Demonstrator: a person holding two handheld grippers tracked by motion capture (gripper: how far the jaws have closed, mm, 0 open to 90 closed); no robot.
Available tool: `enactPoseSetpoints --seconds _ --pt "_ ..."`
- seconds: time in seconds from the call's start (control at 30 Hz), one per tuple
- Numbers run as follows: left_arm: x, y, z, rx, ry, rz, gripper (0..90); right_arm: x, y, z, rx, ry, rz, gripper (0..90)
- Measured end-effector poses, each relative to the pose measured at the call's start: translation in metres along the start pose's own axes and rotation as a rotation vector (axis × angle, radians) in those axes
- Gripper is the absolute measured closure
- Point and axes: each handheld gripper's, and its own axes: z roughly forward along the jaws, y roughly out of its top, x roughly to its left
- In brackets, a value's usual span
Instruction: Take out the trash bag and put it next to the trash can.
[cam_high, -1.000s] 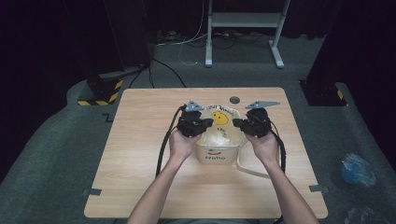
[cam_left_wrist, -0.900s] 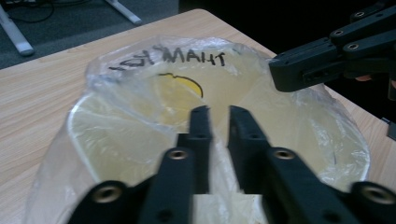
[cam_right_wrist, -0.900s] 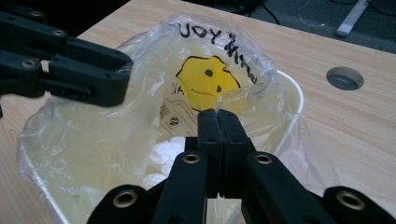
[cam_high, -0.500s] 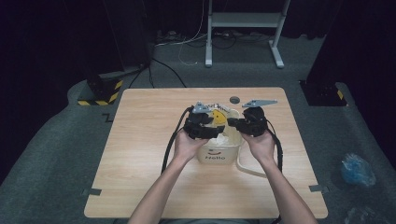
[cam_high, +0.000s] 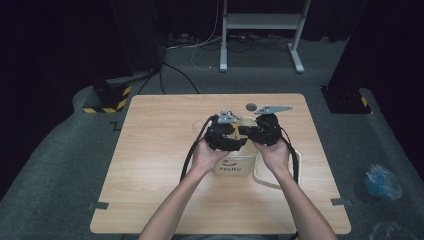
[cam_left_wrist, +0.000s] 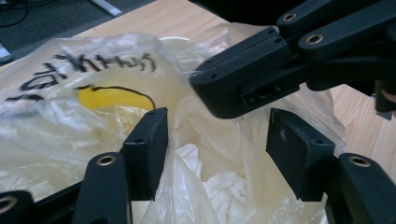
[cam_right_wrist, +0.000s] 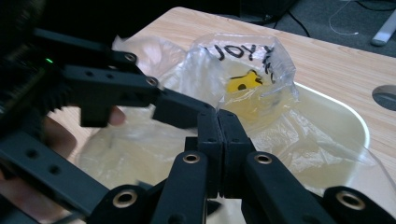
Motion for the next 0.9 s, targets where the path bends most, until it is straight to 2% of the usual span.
enactPoseSetpoints --seconds 0.13,0.2,0.33,0.4,0.53,0.63,0.9 --pt "-0.004 0.001 0.003 0.017 0.032 0.03 52.6 0.003 0.001 0.001 0.001 0.005 -0.004 88.8" --pt "-0.007 0.002 0.004 0.028 0.051 0.062 59.1 0.003 0.001 0.001 -0.004 0.006 -0.007 88.3" --pt "-0.011 0.003 0.006 0.051 0.077 0.102 68.0 0.004 0.0 0.001 -0.011 0.002 -0.012 85.9" --pt "-0.012 0.002 0.007 0.057 0.099 0.108 72.2 0.004 0.0 0.001 -0.014 -0.005 -0.01 82.9" --pt "-0.009 0.002 0.007 0.058 0.106 0.097 82.5 0.002 -0.001 0.0 -0.015 -0.017 -0.007 75.2" --pt "-0.006 0.002 0.007 0.069 0.111 0.106 85.2 0.001 -0.003 -0.002 -0.015 -0.039 -0.006 70.0" --pt "-0.003 0.0 0.005 0.059 0.109 0.084 87.6 -0.005 -0.012 -0.009 -0.046 -0.055 0.015 52.8"
